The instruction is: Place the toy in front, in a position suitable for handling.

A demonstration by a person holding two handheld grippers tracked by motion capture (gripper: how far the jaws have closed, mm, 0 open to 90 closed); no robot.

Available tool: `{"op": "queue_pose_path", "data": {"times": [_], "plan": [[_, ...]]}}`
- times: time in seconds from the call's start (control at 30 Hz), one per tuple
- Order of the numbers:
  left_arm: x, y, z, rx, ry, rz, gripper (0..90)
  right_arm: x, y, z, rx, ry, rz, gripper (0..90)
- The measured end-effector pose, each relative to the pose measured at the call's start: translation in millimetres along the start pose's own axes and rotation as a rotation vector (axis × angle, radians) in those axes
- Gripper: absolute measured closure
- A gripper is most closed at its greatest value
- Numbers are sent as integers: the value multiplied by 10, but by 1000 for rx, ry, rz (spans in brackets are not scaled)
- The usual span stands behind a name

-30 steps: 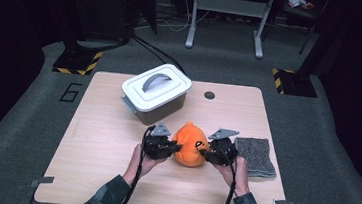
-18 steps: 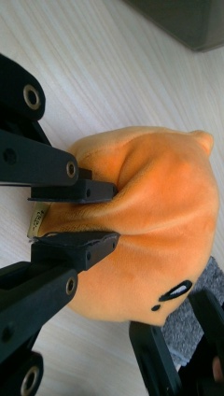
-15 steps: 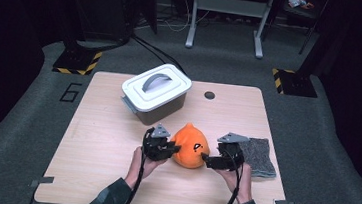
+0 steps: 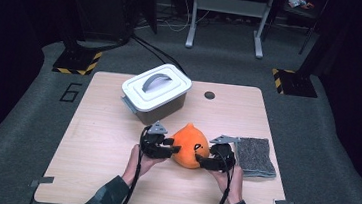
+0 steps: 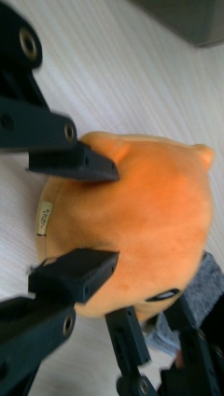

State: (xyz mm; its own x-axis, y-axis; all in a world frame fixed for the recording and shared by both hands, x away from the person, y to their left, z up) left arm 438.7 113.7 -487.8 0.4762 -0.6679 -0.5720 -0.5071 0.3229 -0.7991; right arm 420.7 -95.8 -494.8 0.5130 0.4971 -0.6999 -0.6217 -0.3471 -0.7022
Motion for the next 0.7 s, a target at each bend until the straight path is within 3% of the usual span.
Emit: {"op": "queue_pose_path", "data": {"times": [0.07, 0.1, 0.17, 0.27, 0.33, 0.37, 0.47, 0.53, 0.6, 0.7], "plan": [[-38, -27, 85, 7, -29, -10, 461, 10, 6, -12, 0, 8, 6, 353], [-46, -43, 162, -20, -37, -14, 448, 12, 9, -12, 9, 5, 11, 353], [-36, -64, 251, -25, -52, -10, 402, 28, 13, -25, 0, 6, 14, 355], [23, -77, 330, -33, -15, 10, 379, 36, 25, -24, -5, 15, 21, 356], [94, -50, 313, -20, 9, 58, 376, 40, 34, -21, -1, 19, 27, 359], [128, -41, 305, -13, 32, 67, 382, 42, 42, -5, 22, 18, 27, 367], [163, -30, 297, -33, 101, 55, 577, 62, 73, -24, -1, 3, 34, 519], [192, -13, 264, -16, 94, 57, 686, 72, 86, -39, -13, 4, 30, 590], [200, -6, 222, 12, 79, 59, 765, 81, 94, -54, 6, -11, 18, 641], [161, -25, 197, 18, 74, 45, 801, 54, 91, -60, 16, -13, -7, 683]]}}
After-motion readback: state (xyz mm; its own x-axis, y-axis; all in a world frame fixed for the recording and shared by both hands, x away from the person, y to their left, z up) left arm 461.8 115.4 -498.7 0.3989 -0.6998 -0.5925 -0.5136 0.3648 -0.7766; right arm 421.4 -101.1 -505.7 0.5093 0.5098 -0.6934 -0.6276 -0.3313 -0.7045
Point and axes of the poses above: each handheld gripper's, and its own axes: x roughly forward along the jaws, y roughly out of its underside, z roughly to its left, the point moved 4 cm from there along x, roughly forward along the jaws, and after that the axes turned 2 degrees about -y, right-handed, at the moved point
